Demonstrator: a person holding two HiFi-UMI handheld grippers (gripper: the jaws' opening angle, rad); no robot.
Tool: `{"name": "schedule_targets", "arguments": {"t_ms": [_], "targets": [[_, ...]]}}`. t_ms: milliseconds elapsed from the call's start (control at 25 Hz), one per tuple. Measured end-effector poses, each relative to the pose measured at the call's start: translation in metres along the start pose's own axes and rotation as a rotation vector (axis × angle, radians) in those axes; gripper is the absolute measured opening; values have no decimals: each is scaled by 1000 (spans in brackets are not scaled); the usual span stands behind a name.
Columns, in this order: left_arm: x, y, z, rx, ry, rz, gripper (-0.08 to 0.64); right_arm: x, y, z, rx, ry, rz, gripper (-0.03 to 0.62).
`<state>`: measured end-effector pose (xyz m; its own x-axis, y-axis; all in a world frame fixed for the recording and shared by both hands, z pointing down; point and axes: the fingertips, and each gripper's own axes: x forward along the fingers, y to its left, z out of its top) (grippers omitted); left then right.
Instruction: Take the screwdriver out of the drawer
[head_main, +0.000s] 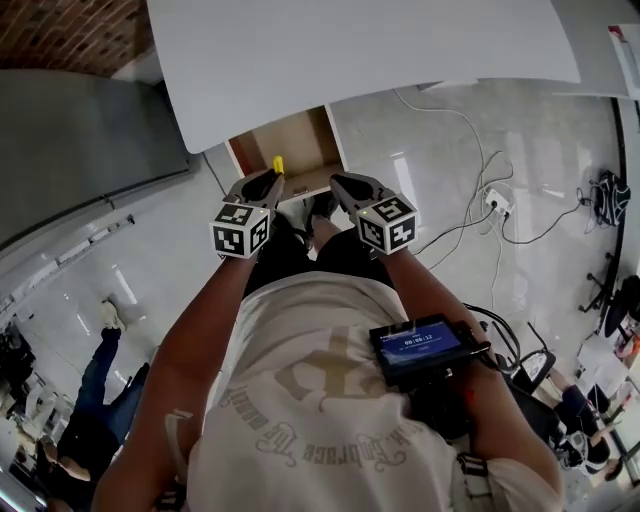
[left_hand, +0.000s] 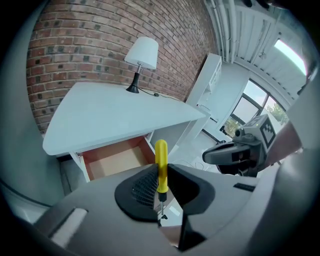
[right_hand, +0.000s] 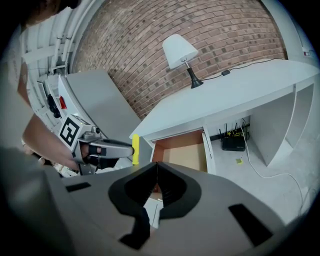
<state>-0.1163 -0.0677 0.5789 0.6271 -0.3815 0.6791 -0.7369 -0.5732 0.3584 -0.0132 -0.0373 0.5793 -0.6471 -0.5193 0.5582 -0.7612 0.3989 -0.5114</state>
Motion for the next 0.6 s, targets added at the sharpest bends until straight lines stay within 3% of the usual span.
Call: {"name": "schedule_targets", "arguments": {"t_ms": [600], "targets": [[-56, -4, 11, -22, -83, 19, 58, 4, 41, 28, -83, -7, 47, 6]]}}
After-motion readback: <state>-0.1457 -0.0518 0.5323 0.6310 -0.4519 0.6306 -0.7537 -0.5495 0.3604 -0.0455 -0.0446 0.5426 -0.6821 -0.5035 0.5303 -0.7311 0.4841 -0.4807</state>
